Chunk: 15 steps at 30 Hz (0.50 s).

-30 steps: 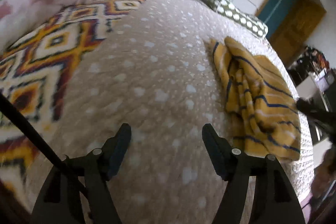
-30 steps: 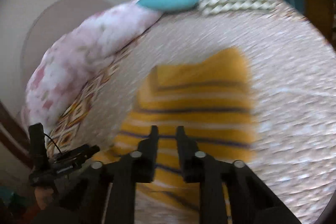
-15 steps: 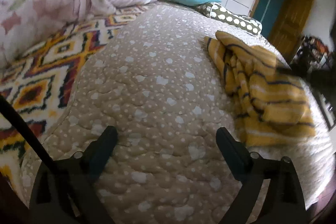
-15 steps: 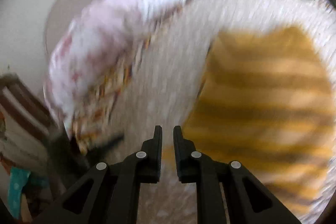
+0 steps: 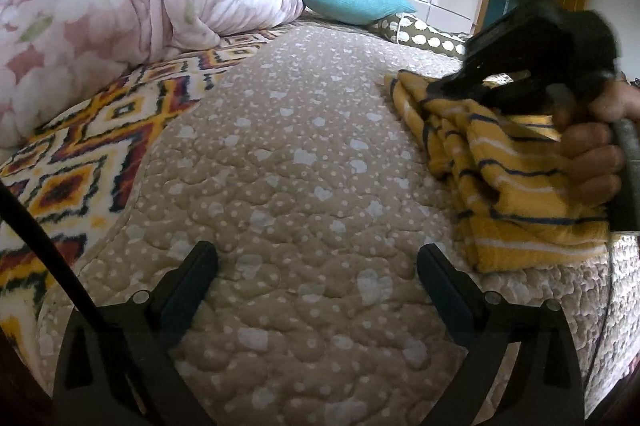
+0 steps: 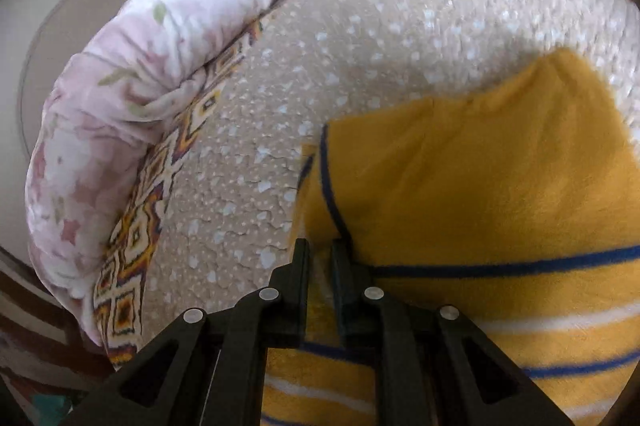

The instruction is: Fold small clothes

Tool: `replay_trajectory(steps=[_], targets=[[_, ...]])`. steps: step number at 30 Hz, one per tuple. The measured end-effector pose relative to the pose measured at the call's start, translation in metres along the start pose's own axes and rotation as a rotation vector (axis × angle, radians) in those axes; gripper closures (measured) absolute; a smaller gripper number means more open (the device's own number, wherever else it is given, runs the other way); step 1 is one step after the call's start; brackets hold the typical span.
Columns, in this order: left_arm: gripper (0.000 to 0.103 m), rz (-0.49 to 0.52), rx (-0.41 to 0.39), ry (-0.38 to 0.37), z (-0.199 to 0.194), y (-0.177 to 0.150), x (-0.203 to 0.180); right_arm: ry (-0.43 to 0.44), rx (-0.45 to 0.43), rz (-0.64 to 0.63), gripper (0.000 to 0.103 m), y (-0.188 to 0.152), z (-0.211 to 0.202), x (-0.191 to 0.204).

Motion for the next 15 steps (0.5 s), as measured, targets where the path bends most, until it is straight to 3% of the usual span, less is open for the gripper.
replay_trajectory(steps=[5,15], targets=[[0.004,0.002,0.002,-0.002,0.001,0.0,0.0,0.116,-0.073,-0.004,0.09,-0.039,-0.035,0.013],[0.004,0.003,0.009,0.009,0.001,0.0,-0.001,0.241,0.048,0.04,0.09,-0.157,-0.028,0.009]])
Point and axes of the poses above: each gripper's, at about its wrist camera, not at the fingertips, and z roughly the way its jaws point, x to its left, y to its top, the point moved 5 cm from there along z, roughly the way its jaws point, and after that the axes turned 6 degrees about x, right-handed, at the moved point
